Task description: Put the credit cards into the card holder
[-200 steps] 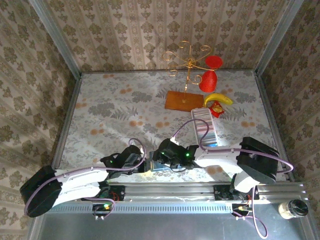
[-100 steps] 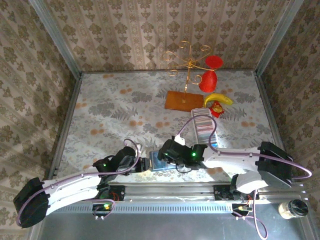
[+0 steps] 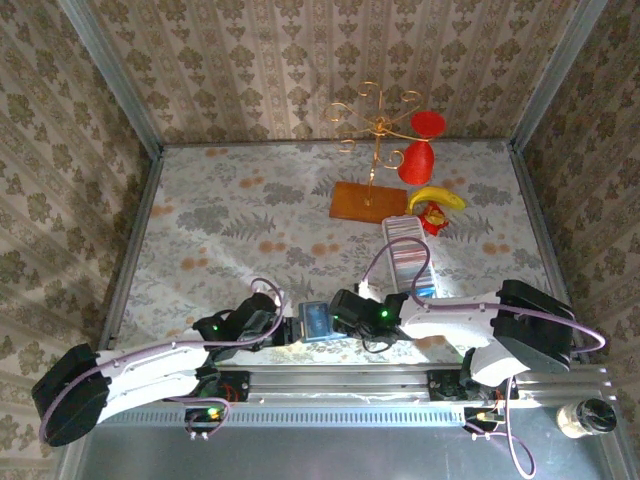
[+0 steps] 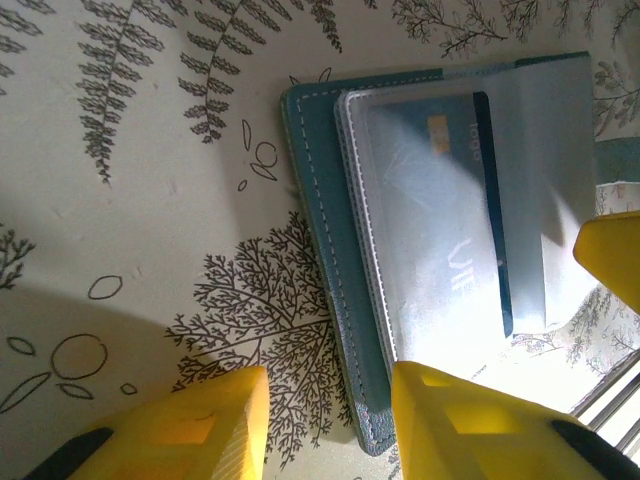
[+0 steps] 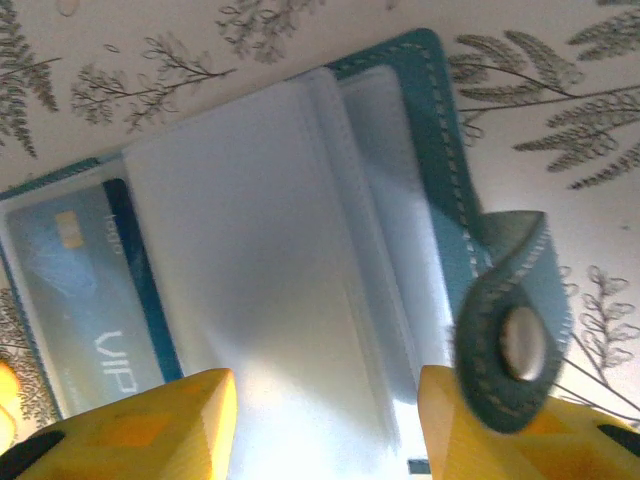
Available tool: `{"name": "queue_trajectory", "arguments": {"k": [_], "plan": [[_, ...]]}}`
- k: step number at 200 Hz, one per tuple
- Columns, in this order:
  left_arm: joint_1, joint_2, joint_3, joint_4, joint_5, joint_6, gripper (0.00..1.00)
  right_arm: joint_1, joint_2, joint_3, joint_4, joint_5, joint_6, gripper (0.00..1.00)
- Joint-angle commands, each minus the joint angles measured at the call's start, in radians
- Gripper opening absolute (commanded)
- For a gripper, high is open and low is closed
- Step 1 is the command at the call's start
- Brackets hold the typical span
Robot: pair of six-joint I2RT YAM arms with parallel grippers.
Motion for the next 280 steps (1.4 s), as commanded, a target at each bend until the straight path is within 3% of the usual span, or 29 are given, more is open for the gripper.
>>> {"name": "queue_trajectory", "arguments": {"k": [1,72,195,280], "plan": [[-0.011,0.012,0.007,0.025,0.008,-0.005,0.36,-0.003,0.009,0.016,0.004,0.005,-0.005,0.50],[-0.013,0.018,0.008,0.025,0.007,-0.007,0.33,-0.001,-0.060,0.038,-0.135,0.037,-0.016,0.55],[-0.023,0.030,0.010,0.033,0.005,-0.011,0.30,0.003,0.052,0.017,0.027,-0.052,-0.005,0.53],[-0.027,0.050,0.012,0.047,0.007,-0.012,0.28,0.013,-0.010,0.068,-0.077,-0.004,-0.028,0.55]]}}
